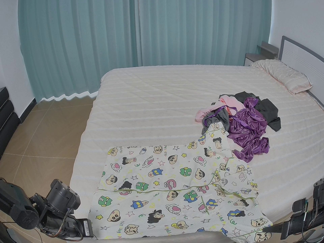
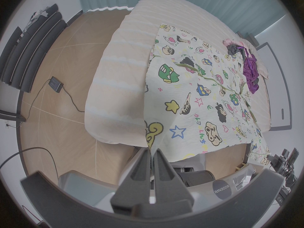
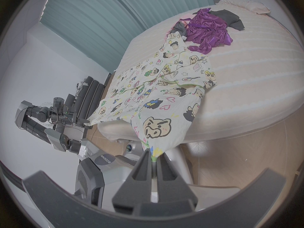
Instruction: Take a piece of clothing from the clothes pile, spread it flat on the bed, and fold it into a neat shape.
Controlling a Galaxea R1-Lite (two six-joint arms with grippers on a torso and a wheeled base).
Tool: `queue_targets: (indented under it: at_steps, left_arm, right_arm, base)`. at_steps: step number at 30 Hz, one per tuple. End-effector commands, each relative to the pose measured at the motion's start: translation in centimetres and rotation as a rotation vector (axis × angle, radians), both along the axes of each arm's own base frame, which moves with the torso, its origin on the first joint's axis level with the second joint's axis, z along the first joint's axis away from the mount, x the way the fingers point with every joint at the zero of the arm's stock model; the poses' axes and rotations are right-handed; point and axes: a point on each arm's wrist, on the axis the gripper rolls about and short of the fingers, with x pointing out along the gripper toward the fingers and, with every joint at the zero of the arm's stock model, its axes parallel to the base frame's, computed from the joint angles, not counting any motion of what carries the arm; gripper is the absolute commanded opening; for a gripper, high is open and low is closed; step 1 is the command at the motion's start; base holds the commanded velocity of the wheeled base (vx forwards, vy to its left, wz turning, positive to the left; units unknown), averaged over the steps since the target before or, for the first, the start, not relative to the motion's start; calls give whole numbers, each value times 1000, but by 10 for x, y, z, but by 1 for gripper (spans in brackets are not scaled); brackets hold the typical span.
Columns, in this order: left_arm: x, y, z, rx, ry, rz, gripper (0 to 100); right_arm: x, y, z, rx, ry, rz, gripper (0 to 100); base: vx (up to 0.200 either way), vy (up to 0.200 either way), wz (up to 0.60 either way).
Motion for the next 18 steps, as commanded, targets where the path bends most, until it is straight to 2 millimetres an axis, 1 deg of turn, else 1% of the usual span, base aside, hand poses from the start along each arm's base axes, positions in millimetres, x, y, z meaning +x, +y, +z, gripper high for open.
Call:
queue_targets:
  at_steps: [1,3,8,11,13,18]
  left_arm:
    - [-2,0,-3,7,17,-9,0]
    - [-3,0,-3,6,21,-10,0]
    - [-5,1,-3,22,50,-18,0]
    - [-4,0,-2,19,45,-15,0]
    - [-1,-1,0,11,32,-14,0]
    - [12,-7,12,-45,-21,3,0]
  right_arm:
    - [-10,-1,-3,-3,2,6,0]
    - [-14,-2,-2,-8,10,8,0]
    - [-16,-2,6,-16,49,15,0]
    - [-17,-2,9,-16,42,21,0]
    - [-14,-2,13,-13,25,19,0]
    - [-7,-1,20,-11,10,13,0]
  base:
    - [0,0,0]
    - [0,0,0]
    - [0,0,0]
    - [0,0,0]
    - [0,0,0]
    - [0,0,0]
